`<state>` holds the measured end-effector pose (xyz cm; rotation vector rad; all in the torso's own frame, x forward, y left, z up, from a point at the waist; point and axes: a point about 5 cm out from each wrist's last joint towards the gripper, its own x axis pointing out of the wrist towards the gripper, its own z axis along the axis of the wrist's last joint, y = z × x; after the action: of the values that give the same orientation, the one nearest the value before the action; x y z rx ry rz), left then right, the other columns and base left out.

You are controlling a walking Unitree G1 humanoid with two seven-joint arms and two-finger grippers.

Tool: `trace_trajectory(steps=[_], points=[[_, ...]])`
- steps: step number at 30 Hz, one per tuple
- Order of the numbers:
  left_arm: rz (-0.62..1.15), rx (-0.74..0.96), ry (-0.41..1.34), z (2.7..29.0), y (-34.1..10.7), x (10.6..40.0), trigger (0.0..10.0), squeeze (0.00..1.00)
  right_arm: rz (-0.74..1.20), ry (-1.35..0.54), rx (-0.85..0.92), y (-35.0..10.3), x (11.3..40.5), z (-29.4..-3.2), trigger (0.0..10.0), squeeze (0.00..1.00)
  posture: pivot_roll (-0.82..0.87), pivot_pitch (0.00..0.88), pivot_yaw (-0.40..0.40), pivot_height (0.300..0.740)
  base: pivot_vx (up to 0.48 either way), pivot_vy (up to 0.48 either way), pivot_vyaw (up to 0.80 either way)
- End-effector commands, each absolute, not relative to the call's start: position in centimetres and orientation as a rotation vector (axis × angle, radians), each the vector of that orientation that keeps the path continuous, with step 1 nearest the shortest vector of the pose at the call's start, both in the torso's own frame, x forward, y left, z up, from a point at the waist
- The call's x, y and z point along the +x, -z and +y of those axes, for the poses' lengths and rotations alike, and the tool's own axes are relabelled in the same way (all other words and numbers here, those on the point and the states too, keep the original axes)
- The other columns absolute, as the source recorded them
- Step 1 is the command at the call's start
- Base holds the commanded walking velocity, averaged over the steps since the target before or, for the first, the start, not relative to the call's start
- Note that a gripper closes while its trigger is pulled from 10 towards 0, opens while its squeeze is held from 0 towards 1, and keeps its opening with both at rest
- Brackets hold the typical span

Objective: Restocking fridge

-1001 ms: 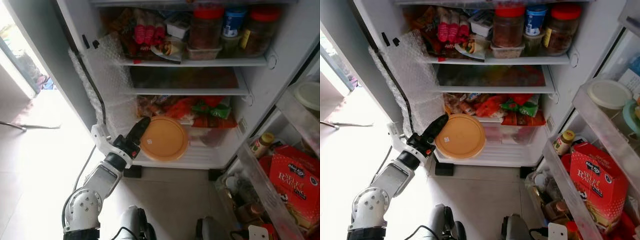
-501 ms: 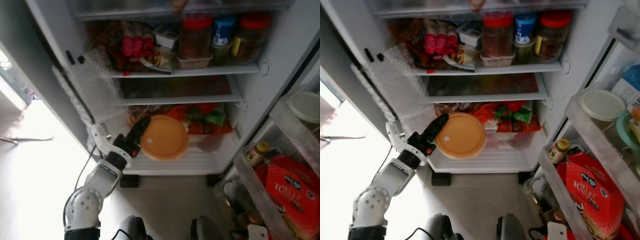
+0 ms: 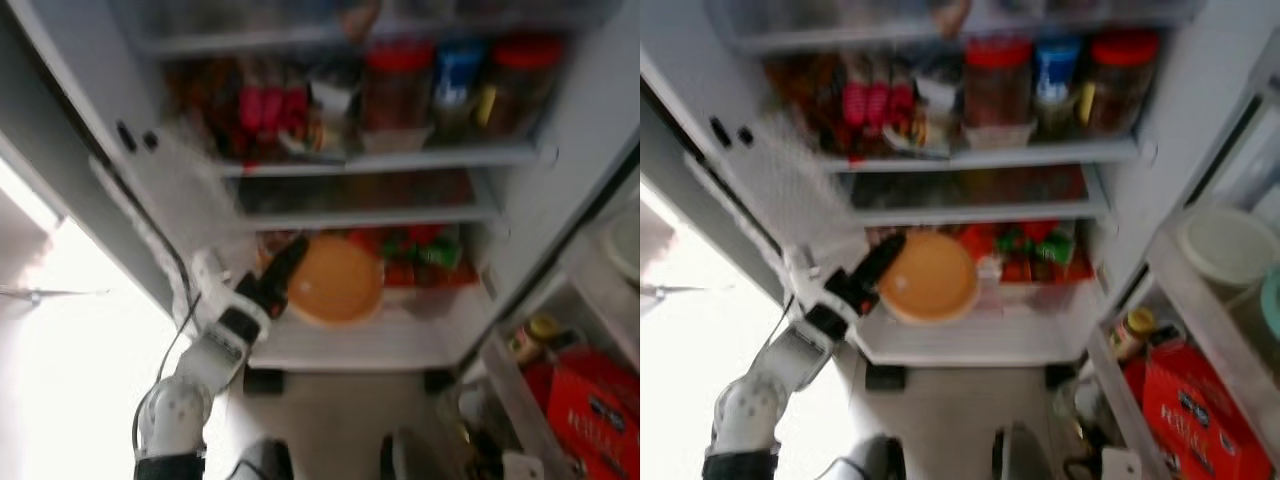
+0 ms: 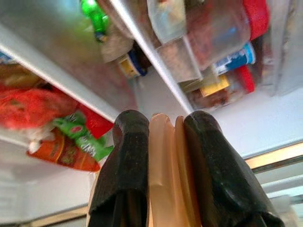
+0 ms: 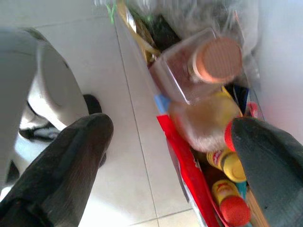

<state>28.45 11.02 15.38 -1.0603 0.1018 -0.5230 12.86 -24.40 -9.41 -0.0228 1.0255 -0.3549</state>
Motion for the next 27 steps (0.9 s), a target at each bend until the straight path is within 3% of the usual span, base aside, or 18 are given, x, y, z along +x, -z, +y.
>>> trace_trajectory(steps=[1, 16, 27], points=[[0.099, -1.053, 0.497, 11.6, -15.0, 28.4, 10.0, 0.00, 1.040, 0.350, -0.011, 9.6, 12.6, -23.9, 10.0, 0.00, -0.01, 0.147, 0.059, 0.650, 0.289, 0.000, 0.00], [0.136, -1.071, 0.537, 11.0, -14.8, 28.9, 10.0, 0.00, 1.041, 0.347, -0.012, 9.7, 12.6, -23.9, 10.0, 0.00, -0.01, 0.151, 0.057, 0.650, 0.291, 0.000, 0.00], [0.201, -1.182, 0.476, 11.4, -12.2, 31.7, 10.0, 0.00, 1.042, 0.338, -0.021, 9.6, 12.6, -23.9, 10.0, 0.00, -0.02, 0.152, 0.047, 0.650, 0.254, 0.000, 0.00]])
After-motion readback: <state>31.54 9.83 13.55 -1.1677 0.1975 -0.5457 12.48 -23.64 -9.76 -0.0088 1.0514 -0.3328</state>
